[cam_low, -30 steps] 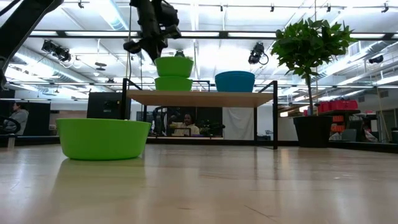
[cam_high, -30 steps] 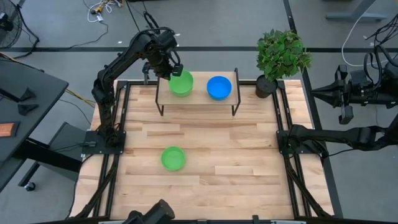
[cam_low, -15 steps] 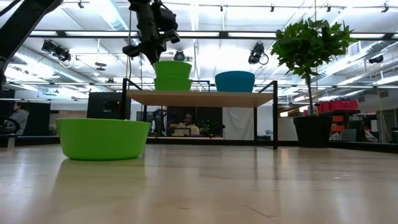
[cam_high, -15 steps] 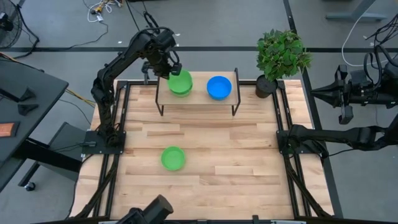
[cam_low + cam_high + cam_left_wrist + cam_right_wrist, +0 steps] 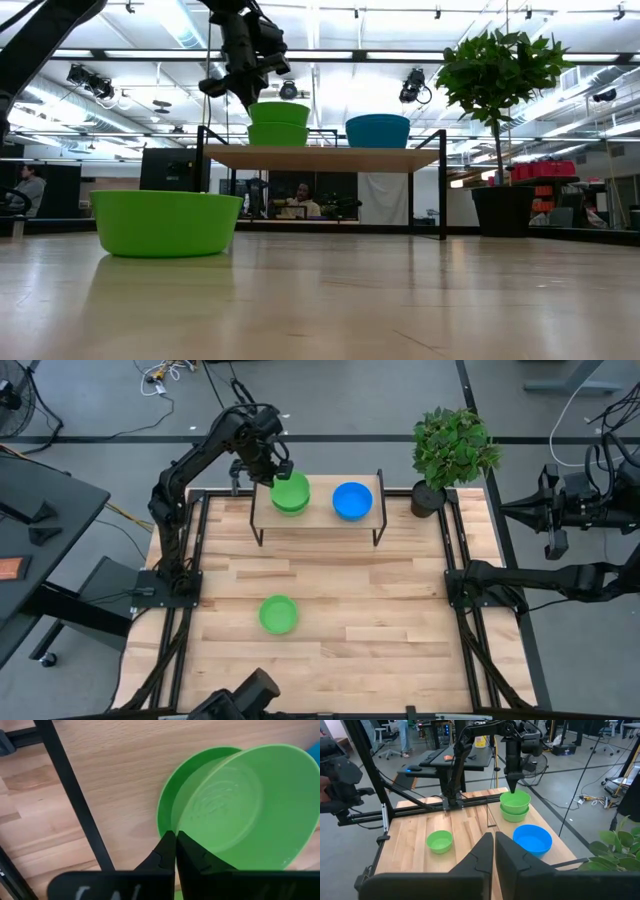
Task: Pick & Place Mini bowls
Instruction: Stack the top green bowl on the green bowl on the shelf
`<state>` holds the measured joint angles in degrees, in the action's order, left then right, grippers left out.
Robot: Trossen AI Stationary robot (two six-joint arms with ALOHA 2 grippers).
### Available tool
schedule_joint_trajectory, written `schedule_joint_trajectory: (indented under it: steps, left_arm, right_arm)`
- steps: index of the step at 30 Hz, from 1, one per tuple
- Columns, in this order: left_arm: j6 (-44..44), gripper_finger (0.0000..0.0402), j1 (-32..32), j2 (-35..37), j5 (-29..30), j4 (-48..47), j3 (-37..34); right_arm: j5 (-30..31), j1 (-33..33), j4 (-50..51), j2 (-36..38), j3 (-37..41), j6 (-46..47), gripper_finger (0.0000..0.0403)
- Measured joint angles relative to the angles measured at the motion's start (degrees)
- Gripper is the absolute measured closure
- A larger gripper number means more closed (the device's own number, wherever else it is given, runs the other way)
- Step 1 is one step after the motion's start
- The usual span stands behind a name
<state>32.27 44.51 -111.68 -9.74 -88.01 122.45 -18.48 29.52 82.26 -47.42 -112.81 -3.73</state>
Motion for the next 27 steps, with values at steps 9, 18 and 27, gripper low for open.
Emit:
schedule_joint_trajectory:
  steps: [9,18,27]
  left_arm:
    - [-0.6,0.0398,0.2,-1.0,0.0,-0.4,0.0]
    - [-0.6,0.0396,0.7,-1.0,0.0,-0.9,0.0]
    - [-1.0,0.0363,0.6,-1.0,0.9,-0.3,0.0]
  right_arm:
    - [0.0,0.0,0.0,0.0,0.0,0.0,0.0380]
    - [0.0,0.0,0.0,0.0,0.0,0.0,0.0380]
    - [0.0,0.0,0.0,0.0,0.0,0.0,0.0380]
